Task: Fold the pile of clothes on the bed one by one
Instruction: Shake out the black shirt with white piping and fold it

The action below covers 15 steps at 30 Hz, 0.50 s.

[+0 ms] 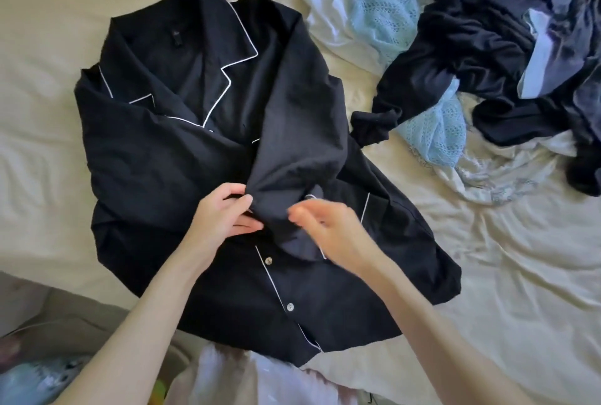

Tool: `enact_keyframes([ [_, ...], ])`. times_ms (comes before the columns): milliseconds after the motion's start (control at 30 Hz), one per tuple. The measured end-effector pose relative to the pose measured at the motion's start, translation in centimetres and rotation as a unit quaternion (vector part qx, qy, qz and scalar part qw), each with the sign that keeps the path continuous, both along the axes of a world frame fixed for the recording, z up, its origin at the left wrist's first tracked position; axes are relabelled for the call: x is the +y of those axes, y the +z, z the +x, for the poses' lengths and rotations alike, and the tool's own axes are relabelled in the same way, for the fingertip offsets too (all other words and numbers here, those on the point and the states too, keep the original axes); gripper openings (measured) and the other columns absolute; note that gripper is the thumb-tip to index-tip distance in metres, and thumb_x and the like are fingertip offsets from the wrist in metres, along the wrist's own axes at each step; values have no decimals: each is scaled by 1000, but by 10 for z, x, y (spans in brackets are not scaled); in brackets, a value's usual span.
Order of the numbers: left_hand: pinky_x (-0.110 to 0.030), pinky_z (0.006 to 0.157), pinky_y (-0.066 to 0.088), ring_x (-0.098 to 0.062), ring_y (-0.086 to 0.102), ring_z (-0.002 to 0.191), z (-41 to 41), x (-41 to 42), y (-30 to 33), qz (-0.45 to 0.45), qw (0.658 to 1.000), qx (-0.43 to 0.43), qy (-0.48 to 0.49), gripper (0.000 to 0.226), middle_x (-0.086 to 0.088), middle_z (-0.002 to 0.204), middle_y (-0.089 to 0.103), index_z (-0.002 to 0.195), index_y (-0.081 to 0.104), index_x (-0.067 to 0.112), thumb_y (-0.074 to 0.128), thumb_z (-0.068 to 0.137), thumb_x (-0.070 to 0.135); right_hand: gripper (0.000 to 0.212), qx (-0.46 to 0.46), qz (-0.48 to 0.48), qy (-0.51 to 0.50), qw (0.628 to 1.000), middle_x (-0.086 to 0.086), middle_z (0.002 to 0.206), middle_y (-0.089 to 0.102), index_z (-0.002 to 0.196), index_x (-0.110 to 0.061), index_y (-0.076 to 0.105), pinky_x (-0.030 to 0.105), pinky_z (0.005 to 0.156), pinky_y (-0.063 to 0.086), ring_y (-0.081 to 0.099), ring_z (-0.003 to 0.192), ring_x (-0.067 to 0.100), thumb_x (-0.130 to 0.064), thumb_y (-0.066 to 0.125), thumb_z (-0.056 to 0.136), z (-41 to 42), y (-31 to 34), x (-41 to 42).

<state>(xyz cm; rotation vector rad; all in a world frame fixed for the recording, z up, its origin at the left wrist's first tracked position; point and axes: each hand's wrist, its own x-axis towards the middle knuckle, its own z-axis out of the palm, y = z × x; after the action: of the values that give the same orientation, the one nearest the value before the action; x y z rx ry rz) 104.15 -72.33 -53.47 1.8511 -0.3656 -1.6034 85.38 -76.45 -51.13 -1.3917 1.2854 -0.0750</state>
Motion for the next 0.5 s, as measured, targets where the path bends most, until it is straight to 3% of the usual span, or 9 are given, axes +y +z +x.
enact_keyframes([
  [100, -28, 65, 58, -16, 66, 64, 33, 25, 2, -37, 998, -4, 43, 20, -4, 73, 66, 91, 66, 19, 50, 95, 8, 20, 14, 36, -137, 990, -8, 98, 70, 100, -20, 69, 24, 89, 49, 63, 98, 9, -26, 52, 95, -7, -23, -15],
  [200, -34, 73, 56, -10, 59, 62, 65, 54, -9, 52, 993, -63, 83, 25, -2, 67, 56, 95, 68, 17, 46, 94, 4, 17, 7, 92, -247, 965, -3, 94, 68, 101, -16, 65, 34, 86, 54, 64, 99, 19, -23, 49, 96, -4, -45, -30],
  [333, -35, 83, 49, -13, 58, 81, 89, 63, -32, 194, 958, -208, -6, 26, 2, 90, 58, 115, 58, 12, 46, 92, 8, 31, -29, 182, -376, 908, 12, 120, 62, 122, -6, 55, 30, 82, 52, 61, 102, 21, -25, 48, 99, 8, -72, -61],
  [433, -42, 97, 46, -20, 57, 100, 93, 31, -36, 167, 958, -231, -41, 19, 1, 107, 62, 105, 60, 26, 51, 89, 20, 53, -102, 293, -431, 847, 14, 138, 49, 142, -2, 37, 34, 89, 48, 52, 122, 25, -31, 49, 98, 19, -81, -88],
  [500, -45, 99, 46, -26, 58, 107, 91, 0, -37, 143, 961, -233, -49, 18, -3, 111, 64, 102, 62, 24, 55, 88, 33, 62, -142, 355, -433, 816, 12, 144, 44, 146, -5, 28, 38, 97, 42, 46, 129, 25, -37, 50, 97, 28, -83, -101],
])
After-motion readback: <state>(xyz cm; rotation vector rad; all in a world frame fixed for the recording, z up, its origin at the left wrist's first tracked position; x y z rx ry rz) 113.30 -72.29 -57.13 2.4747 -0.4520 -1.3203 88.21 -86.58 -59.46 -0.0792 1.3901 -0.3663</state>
